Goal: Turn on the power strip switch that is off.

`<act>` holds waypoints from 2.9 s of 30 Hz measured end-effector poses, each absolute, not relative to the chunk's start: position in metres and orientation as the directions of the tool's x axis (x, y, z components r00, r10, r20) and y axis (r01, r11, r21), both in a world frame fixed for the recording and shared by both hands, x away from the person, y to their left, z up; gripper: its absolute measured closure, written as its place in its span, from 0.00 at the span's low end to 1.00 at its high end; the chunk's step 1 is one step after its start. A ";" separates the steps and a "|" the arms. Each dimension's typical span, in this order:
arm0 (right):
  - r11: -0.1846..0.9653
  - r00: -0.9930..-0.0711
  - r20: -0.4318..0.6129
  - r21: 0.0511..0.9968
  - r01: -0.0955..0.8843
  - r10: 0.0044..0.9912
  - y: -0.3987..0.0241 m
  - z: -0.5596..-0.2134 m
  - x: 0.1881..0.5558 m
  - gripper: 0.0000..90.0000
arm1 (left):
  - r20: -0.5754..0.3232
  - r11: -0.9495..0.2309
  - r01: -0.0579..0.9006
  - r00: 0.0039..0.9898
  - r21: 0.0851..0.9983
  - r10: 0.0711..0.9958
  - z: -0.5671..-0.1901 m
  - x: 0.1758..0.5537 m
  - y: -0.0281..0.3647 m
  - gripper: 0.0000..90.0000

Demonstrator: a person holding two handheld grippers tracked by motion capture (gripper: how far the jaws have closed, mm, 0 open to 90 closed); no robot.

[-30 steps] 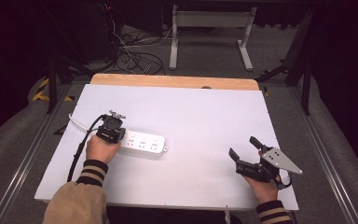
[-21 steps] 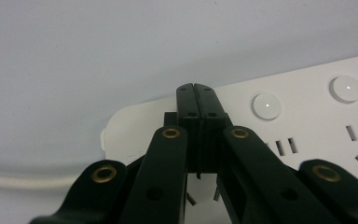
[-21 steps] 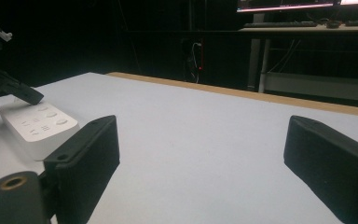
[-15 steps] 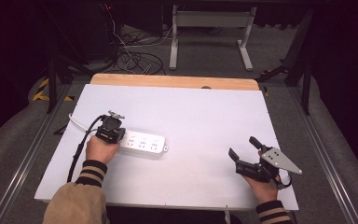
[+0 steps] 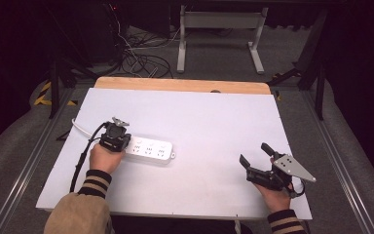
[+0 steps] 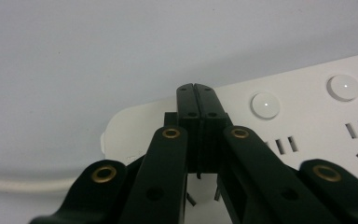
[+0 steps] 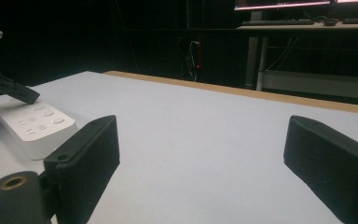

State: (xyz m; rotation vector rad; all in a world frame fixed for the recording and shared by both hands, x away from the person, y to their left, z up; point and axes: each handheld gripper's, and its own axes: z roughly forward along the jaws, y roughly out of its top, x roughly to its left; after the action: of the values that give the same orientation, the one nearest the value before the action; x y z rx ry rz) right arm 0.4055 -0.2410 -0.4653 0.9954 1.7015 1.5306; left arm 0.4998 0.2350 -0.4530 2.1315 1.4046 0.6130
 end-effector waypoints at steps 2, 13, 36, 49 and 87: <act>0.036 -0.510 0.030 0.992 0.121 0.860 -0.241 -0.465 0.406 0.12 | 0.077 -0.323 0.702 0.358 0.635 0.930 -0.451 0.500 0.235 1.00; 0.040 -0.513 0.028 0.992 0.121 0.858 -0.241 -0.466 0.406 0.12 | 0.050 -0.313 0.701 0.368 0.641 0.928 -0.452 0.499 0.238 1.00; 0.026 -0.510 0.036 0.993 0.114 0.859 -0.242 -0.464 0.406 0.12 | -0.011 -0.021 0.171 0.184 0.985 0.983 -0.419 0.434 0.265 1.00; 0.021 -0.500 0.035 0.994 0.107 0.865 -0.242 -0.463 0.407 0.12 | -0.008 0.013 -0.073 0.073 0.997 0.997 -0.419 0.364 0.293 1.00; 0.006 -0.501 0.044 0.995 0.097 0.864 -0.241 -0.462 0.409 0.12 | 0.078 -0.075 -0.189 0.010 0.979 0.997 -0.435 0.380 0.289 0.00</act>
State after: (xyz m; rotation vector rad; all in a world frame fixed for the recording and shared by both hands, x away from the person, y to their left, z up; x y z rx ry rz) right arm 0.4093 -0.2408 -0.4625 0.9986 1.6561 1.5577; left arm 0.3796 0.2887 -0.4351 1.1309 1.0181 1.3354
